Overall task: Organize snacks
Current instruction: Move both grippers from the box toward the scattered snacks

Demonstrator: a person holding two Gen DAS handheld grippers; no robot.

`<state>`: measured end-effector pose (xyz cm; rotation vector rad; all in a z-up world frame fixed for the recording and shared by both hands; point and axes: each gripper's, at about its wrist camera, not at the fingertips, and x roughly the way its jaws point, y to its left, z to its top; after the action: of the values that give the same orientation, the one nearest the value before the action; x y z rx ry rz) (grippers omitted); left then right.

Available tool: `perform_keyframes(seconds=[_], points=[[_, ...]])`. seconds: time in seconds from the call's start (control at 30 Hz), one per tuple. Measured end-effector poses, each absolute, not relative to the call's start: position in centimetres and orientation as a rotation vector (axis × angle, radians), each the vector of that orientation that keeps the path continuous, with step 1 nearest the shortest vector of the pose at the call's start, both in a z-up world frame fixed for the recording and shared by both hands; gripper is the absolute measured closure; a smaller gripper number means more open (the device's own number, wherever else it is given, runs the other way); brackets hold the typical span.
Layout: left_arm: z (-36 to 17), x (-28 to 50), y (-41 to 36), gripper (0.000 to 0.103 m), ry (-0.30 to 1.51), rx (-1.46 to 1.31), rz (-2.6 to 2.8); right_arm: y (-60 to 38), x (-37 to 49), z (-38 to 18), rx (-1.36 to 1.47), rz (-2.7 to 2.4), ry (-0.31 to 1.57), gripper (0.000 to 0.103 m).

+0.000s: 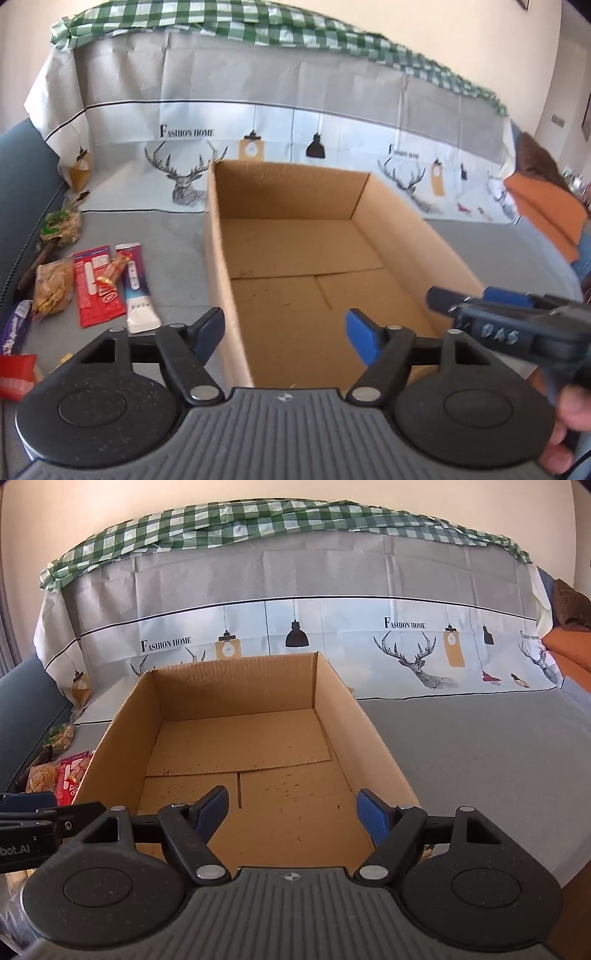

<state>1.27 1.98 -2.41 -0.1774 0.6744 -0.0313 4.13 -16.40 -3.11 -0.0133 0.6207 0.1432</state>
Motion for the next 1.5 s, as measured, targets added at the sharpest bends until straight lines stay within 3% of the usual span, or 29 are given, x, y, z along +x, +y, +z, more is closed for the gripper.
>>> perform_keyframes(seconds=[0.3,0.87,1.07,1.3,1.5], points=[[-1.9,0.8,1.4,0.02,0.582,-0.171,-0.075,-15.8,4.3,-2.9,-0.02,0.148,0.617,0.021],[-2.1,1.8,2.3,0.022,0.637,-0.202,-0.096,-15.1,4.2,-3.1,-0.051,0.148,0.571,0.023],[-1.9,1.6,2.9,0.034,0.634,-0.225,-0.104,-14.2,4.4,-2.8,-0.026,0.155,0.565,0.035],[-1.8,1.3,4.1,0.069,0.631,-0.227,-0.075,-12.3,4.6,-2.7,0.006,0.218,0.561,0.057],[-0.7,0.4,7.5,0.076,0.639,-0.253,-0.043,-9.9,4.3,-2.0,0.049,0.312,0.529,0.063]])
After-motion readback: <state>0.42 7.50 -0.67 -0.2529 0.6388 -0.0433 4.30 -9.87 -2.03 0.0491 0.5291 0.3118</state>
